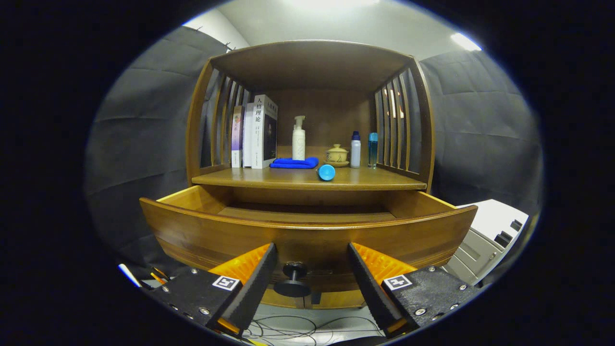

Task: Pull open the drawer, take out the items inside it, and place them on the countertop above the cabinet.

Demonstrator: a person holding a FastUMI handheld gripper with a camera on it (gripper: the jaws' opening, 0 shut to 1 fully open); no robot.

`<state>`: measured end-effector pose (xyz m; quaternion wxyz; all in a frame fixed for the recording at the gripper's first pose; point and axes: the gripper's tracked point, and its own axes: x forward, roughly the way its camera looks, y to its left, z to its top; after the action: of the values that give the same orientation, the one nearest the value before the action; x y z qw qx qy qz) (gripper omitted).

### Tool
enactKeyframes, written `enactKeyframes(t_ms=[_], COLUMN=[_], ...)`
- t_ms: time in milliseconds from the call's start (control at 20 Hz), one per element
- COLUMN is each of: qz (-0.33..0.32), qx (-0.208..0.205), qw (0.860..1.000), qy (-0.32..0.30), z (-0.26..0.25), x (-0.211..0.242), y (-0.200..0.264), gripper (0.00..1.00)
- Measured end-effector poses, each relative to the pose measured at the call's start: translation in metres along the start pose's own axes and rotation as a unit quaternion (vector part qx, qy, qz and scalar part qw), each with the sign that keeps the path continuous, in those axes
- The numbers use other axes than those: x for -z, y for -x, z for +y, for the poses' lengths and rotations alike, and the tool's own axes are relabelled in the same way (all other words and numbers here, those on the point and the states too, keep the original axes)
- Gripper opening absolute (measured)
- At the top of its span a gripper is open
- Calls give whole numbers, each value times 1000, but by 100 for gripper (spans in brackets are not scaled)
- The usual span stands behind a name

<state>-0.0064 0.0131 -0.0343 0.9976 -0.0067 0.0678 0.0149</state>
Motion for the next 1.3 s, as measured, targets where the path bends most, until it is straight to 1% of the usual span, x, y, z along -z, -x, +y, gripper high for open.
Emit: enactKeyframes(t_ms=[450, 850, 1300], qz=[4, -3, -5], qx=[0, -14, -23], qw=[1000, 999, 1000], qy=[13, 34, 16], z=[1, 1, -1], x=[-1, -2, -5], y=[-18, -42, -63], gripper=[93, 93, 93])
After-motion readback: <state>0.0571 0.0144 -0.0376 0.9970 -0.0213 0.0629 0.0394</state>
